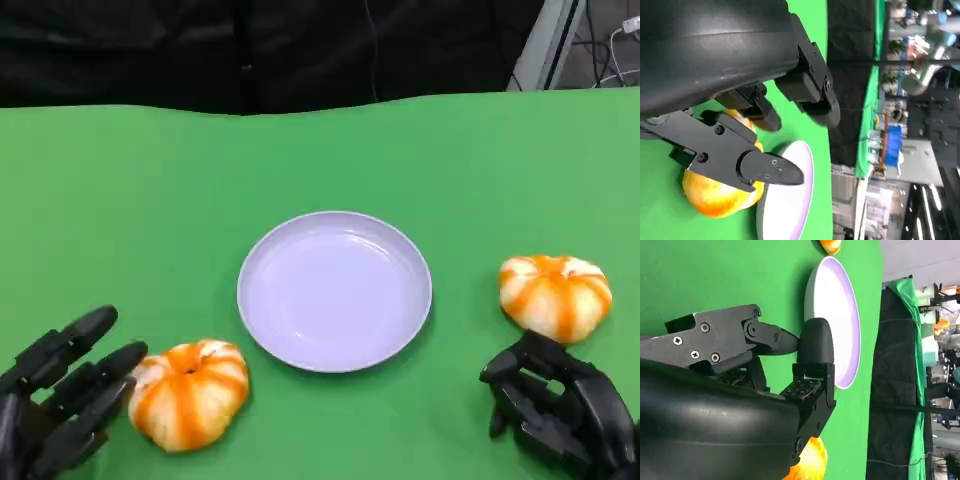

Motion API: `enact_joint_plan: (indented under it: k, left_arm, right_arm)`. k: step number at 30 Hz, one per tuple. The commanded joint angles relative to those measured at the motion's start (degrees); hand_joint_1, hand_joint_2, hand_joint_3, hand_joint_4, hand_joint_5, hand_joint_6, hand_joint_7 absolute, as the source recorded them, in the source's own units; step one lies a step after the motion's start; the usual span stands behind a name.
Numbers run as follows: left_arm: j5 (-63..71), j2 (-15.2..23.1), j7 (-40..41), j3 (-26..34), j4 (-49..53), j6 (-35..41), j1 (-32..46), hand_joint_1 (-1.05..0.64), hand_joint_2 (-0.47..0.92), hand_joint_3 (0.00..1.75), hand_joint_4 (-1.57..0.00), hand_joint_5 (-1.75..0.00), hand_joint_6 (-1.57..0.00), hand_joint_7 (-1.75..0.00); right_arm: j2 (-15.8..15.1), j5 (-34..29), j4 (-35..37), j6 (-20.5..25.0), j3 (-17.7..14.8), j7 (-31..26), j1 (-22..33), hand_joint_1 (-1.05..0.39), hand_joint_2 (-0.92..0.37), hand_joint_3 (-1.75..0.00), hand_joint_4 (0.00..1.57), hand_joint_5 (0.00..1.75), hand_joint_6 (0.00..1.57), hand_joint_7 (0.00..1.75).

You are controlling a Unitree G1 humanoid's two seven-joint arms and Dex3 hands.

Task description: Grasp the bread from the table and place it into the plate.

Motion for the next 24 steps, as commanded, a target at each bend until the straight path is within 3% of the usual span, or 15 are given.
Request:
enact_joint_plan:
  k: [1,7,11,15,20,24]
  left_arm:
    - [-0.4,1.7,-4.6,0.3,1.2,-3.5,0.5,-0.72,0.92,0.16,-0.58,0.00,-0.49,0.00]
    - [4.3,3.5,-6.1,-1.4,3.0,-10.0,0.0,-0.90,0.92,0.14,-0.40,0.00,-0.37,0.00]
    - [15.8,5.6,2.3,-3.0,2.6,-16.3,0.8,-0.96,0.92,0.16,-0.38,-0.01,-0.37,-0.01]
    - [27.7,7.2,12.5,-4.4,-0.9,-17.8,2.4,-0.97,0.92,0.18,-0.39,-0.01,-0.39,-0.02]
    - [37.3,9.3,20.3,-7.2,-7.4,-14.8,4.8,-0.98,0.92,0.19,-0.40,-0.01,-0.40,-0.02]
    - [45.6,11.9,23.8,-10.7,-14.2,-7.2,6.3,-1.04,0.92,0.28,-0.45,-0.02,-0.42,-0.01]
  right_arm:
    - [-1.1,-0.2,0.2,0.5,-0.2,-0.2,0.1,-0.27,-0.92,-0.54,0.72,1.75,0.63,1.50]
    - [-1.2,-0.4,0.3,0.4,-0.1,-0.3,0.1,-0.27,-0.92,-0.54,0.71,1.75,0.63,1.50]
    - [-1.0,-0.5,0.3,0.5,0.0,-0.6,0.0,-0.27,-0.92,-0.53,0.72,1.75,0.63,1.50]
    - [-0.8,-0.6,0.2,0.2,0.0,-0.8,0.0,-0.27,-0.92,-0.53,0.72,1.75,0.63,1.50]
    - [-0.6,-0.7,0.1,0.1,0.0,-1.2,0.1,-0.28,-0.92,-0.53,0.72,1.75,0.63,1.50]
    - [-0.5,-1.3,0.1,-0.2,0.2,-2.0,0.1,-0.28,-0.92,-0.53,0.72,1.75,0.63,1.51]
